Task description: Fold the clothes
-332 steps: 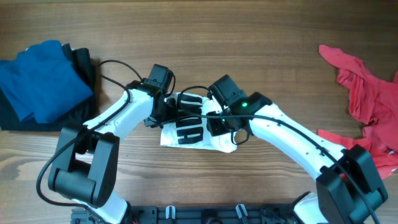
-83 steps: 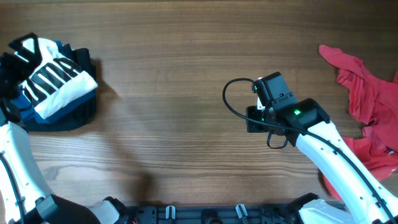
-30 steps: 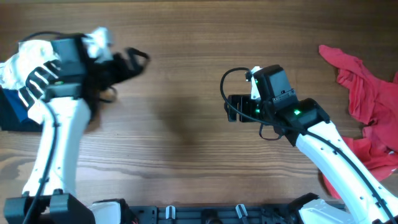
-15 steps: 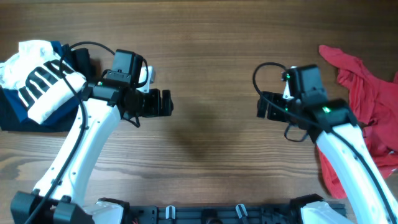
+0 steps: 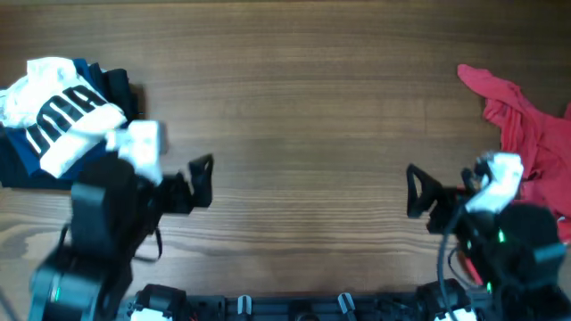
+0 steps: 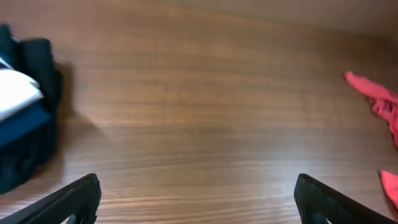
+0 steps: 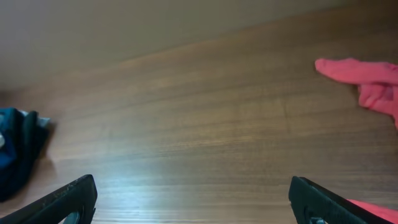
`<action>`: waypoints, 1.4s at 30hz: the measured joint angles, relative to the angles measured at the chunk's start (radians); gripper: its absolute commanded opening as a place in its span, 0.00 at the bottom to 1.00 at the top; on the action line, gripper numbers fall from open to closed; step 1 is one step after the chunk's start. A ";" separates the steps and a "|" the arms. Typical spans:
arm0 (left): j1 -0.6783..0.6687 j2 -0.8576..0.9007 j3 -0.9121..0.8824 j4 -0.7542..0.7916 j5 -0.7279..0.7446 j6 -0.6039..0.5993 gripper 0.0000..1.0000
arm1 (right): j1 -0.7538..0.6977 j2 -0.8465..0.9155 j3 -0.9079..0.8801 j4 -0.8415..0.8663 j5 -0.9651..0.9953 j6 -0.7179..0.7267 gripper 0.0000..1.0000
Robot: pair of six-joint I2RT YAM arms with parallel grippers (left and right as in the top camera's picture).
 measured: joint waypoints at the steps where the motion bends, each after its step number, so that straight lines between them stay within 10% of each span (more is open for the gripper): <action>1: 0.000 -0.040 -0.018 -0.003 -0.011 -0.001 1.00 | 0.000 -0.025 -0.012 -0.005 0.000 0.000 1.00; 35: 0.000 -0.158 -0.042 -0.008 -0.036 -0.008 1.00 | 0.000 -0.112 -0.039 -0.148 0.010 -0.001 1.00; 42: 0.000 -0.158 -0.042 -0.008 -0.036 -0.008 1.00 | -0.036 -0.262 -0.183 0.040 0.015 -0.079 1.00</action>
